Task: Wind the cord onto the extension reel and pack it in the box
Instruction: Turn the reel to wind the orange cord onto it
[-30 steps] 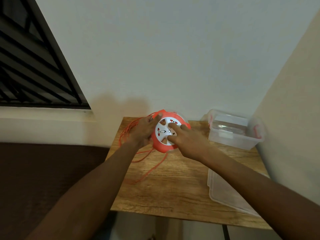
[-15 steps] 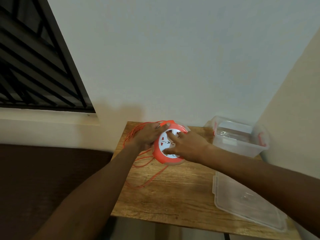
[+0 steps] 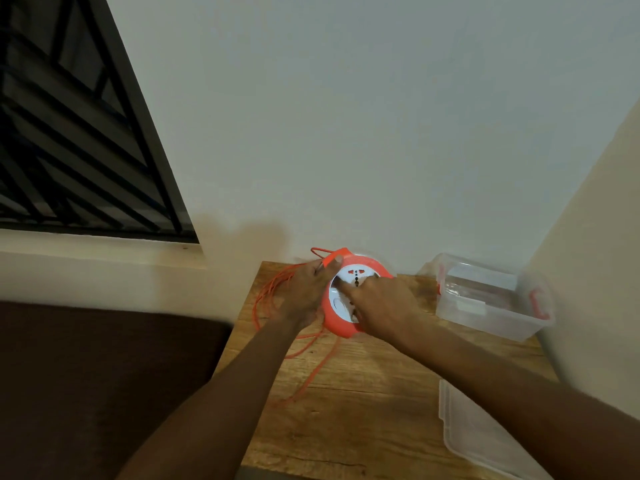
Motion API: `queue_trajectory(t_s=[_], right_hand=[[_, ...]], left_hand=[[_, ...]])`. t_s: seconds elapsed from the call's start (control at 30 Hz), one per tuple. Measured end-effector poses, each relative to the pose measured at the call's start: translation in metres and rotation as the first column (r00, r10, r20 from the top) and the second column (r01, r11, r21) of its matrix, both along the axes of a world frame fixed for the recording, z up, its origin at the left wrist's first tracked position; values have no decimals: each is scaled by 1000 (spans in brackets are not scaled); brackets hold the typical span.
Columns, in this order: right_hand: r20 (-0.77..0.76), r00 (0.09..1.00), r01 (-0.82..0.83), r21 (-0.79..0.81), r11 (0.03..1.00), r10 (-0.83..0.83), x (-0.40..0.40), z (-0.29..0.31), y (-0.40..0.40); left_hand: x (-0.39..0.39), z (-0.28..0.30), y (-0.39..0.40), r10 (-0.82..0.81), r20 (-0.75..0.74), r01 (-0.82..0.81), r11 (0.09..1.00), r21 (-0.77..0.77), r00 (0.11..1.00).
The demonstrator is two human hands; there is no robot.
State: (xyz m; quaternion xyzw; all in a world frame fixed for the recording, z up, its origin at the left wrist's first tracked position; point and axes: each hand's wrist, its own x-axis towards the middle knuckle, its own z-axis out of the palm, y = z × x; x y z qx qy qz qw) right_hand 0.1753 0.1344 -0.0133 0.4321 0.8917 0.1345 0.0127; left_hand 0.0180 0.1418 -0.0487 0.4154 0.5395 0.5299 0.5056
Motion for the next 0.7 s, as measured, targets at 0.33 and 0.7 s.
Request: queue_trajectory(t_s=[0.33,0.7], right_hand=[[-259,957,120,-45,992,-128,12,-18,-13],[162,930,-337,27,941,329,30,12,-9]], left_hand=[[1,-11,5,23,6,-23,1000,12,1000],[-16,-2,24,-193,-96,192,981,-20,976]])
